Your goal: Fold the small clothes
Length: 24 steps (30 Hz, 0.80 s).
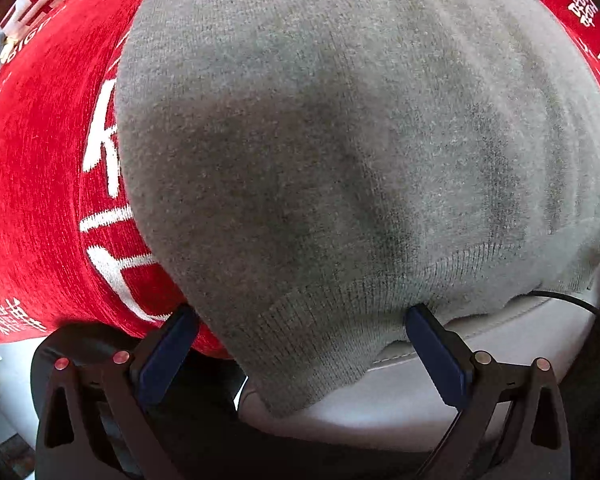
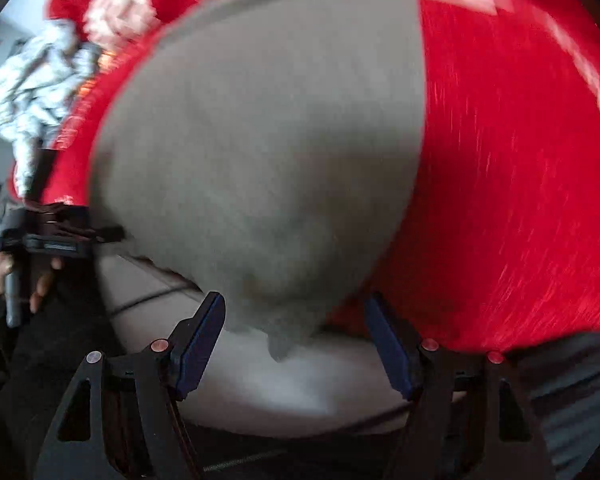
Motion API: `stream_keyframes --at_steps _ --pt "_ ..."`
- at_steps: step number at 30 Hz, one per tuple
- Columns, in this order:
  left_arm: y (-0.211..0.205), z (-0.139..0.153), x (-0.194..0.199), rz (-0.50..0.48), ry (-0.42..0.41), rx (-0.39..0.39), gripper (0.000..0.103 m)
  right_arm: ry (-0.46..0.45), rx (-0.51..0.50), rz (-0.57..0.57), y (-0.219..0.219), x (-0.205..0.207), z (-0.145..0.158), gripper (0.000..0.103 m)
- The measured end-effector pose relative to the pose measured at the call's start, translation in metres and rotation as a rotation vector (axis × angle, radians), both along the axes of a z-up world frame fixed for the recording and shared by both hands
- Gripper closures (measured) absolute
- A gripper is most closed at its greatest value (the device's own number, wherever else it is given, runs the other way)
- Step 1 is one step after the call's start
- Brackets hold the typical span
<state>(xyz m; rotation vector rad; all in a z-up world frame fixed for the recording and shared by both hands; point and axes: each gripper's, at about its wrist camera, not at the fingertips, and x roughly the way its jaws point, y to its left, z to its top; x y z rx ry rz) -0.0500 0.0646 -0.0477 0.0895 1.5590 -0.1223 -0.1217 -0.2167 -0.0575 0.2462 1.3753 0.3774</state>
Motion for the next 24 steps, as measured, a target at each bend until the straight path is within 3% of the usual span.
stream_keyframes --at_steps 5,8,9,12,13,14,16,17,18,19,21,24 --pt "-0.017 0.000 -0.001 0.015 0.000 0.004 0.001 0.058 0.094 -0.032 0.005 0.009 -0.017 0.031" --pt "-0.014 0.007 -0.006 -0.010 -0.006 0.007 0.015 0.132 0.127 -0.029 0.008 0.012 -0.036 0.085" --pt "-0.017 0.011 -0.009 -0.021 -0.011 0.011 0.023 0.134 0.139 -0.034 0.006 0.008 -0.034 0.085" --pt "-0.021 0.015 -0.014 -0.024 -0.023 0.007 0.026 0.132 0.146 -0.032 0.005 0.007 -0.034 0.083" --pt "-0.021 0.015 -0.014 -0.019 -0.020 0.000 0.026 0.142 0.142 -0.038 0.005 0.007 -0.036 0.079" --pt "-0.018 0.015 -0.014 -0.014 -0.018 -0.011 0.026 0.157 0.138 -0.041 0.005 0.007 -0.038 0.064" --pt "-0.014 0.014 -0.013 -0.013 -0.021 -0.017 0.026 0.155 0.158 -0.047 0.002 0.008 -0.038 0.061" --pt "-0.015 0.015 -0.014 -0.017 -0.027 -0.017 0.032 0.143 0.166 -0.048 0.002 0.007 -0.037 0.064" --pt "-0.012 0.017 -0.015 -0.026 -0.032 -0.026 0.045 0.128 0.174 -0.041 0.001 0.006 -0.034 0.089" --pt "-0.015 0.021 -0.018 -0.042 -0.041 -0.034 0.052 0.107 0.187 -0.031 0.005 0.007 -0.030 0.089" --pt "-0.009 0.026 -0.023 -0.055 -0.041 -0.063 0.088 0.065 0.204 -0.002 0.006 0.003 -0.019 0.089" --pt "-0.008 0.029 -0.026 -0.045 -0.038 -0.107 0.089 0.004 0.242 0.019 0.006 -0.003 -0.003 0.089"
